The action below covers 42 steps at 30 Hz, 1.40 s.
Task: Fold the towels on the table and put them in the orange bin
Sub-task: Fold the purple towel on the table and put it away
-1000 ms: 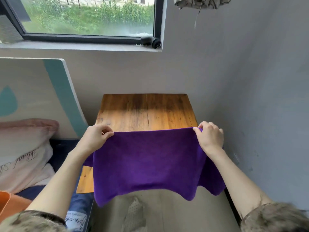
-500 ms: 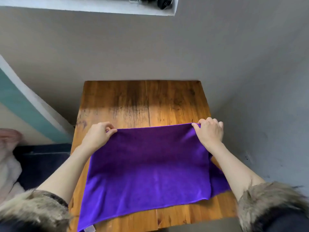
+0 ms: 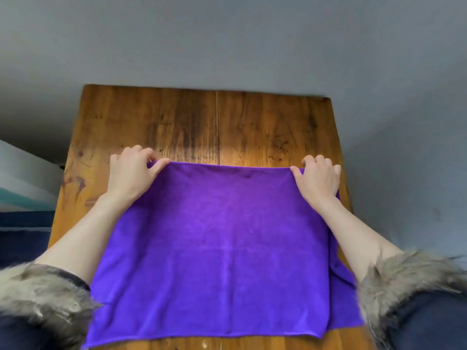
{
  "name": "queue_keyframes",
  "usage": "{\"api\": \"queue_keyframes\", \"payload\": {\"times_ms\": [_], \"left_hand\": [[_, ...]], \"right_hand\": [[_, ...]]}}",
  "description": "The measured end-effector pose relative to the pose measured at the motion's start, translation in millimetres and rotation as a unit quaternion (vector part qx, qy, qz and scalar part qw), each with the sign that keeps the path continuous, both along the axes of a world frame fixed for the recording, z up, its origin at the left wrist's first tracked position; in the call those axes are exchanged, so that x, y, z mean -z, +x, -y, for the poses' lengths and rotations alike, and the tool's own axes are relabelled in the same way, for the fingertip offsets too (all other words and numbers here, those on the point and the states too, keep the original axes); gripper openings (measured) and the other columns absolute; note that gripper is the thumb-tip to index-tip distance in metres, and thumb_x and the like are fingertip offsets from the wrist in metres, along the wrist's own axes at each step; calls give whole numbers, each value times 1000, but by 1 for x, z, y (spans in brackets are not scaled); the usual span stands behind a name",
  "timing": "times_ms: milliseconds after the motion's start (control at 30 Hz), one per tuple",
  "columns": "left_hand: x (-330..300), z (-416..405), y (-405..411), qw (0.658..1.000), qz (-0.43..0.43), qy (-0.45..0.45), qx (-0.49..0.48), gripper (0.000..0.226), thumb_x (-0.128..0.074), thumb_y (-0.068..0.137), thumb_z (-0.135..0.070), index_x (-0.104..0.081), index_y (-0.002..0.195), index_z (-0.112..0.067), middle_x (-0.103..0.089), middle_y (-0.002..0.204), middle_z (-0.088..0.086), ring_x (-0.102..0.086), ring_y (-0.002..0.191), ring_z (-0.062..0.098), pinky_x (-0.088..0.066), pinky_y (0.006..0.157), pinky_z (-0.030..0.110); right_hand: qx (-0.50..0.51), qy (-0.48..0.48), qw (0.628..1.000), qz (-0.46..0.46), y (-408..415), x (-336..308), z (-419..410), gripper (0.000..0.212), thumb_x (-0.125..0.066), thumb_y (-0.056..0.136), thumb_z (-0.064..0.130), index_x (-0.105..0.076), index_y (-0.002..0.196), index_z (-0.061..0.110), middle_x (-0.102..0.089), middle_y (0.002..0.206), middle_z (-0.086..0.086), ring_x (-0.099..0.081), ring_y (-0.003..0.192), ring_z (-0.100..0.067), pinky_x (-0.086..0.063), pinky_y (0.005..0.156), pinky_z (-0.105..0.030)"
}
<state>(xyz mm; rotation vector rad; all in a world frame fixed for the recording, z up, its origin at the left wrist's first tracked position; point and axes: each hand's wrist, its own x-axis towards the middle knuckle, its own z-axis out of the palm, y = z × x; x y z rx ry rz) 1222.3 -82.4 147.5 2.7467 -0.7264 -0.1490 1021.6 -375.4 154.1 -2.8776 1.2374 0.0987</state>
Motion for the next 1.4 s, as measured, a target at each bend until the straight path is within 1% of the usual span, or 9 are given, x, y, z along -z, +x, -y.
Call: {"api": "queue_keyframes", "payload": {"times_ms": [133,233,400,633,867,967,1133,1267,1400], "left_hand": [[16,-5,-4,1000,-3,-27,-8,24,-52,93,-25,-64,111,-15,-57,112,14,-48,106,36,-35,88,48],[23,-29,-9,999,18,-34,-7,29,-51,91,-9,-60,118,-12,-55,118,14,-47,108,37,-36,87,49],[31,-78,-5,991,-46,-55,-110,35,-44,88,5,-58,119,-4,-54,117,23,-47,109,39,-37,93,49],[41,-117,-5,980,-130,-87,-125,20,-59,90,-21,-65,106,-12,-57,98,6,-53,87,18,-39,78,26],[51,-105,2,973,-163,-142,-81,19,-63,87,-18,-66,105,-14,-41,103,1,-41,105,20,-37,95,28],[50,-107,12,968,-188,-156,-60,5,-61,86,-16,-62,84,-20,-49,97,-3,-44,92,11,-37,85,19],[34,-114,39,911,-267,-284,-136,21,-52,90,-12,-48,74,-25,-49,64,-5,-45,56,2,-39,52,16],[26,-106,59,866,-311,-354,-166,24,-47,90,-8,-44,72,-23,-43,65,0,-42,65,18,-35,61,32],[28,-101,69,884,-303,-329,-136,27,-44,88,-9,-39,67,-25,-35,59,-5,-29,48,4,-24,45,22]], "right_hand": [[-23,80,996,29,8,20,-16,48,-46,96,35,-42,137,10,-40,144,-13,-31,137,-28,-21,115,-43],[-88,100,991,32,14,32,-55,52,-41,97,36,-32,144,14,-23,154,-9,-12,145,-24,-6,118,-43],[-193,144,971,13,28,43,-142,56,-38,97,41,-26,147,19,-13,158,-5,-2,146,-21,6,115,-48],[-196,161,967,6,53,63,-235,60,-42,93,46,-28,146,20,-15,157,-7,-7,145,-27,4,112,-56],[-167,71,983,-21,53,80,-251,63,-24,92,51,-30,146,19,-23,154,-9,-19,143,-29,-17,112,-60],[-166,66,984,-23,53,83,-252,63,-23,92,51,-28,146,19,-23,155,-9,-18,143,-29,-17,112,-60],[-166,62,984,-16,53,85,-252,63,-26,91,50,-30,146,19,-23,155,-9,-19,143,-30,-17,112,-60],[-166,55,985,-4,52,84,-253,63,-29,90,50,-34,144,18,-25,154,-10,-23,142,-30,-18,111,-61],[-167,51,985,-1,53,84,-253,63,-29,90,50,-34,144,18,-25,154,-9,-22,142,-30,-17,112,-60]]}}
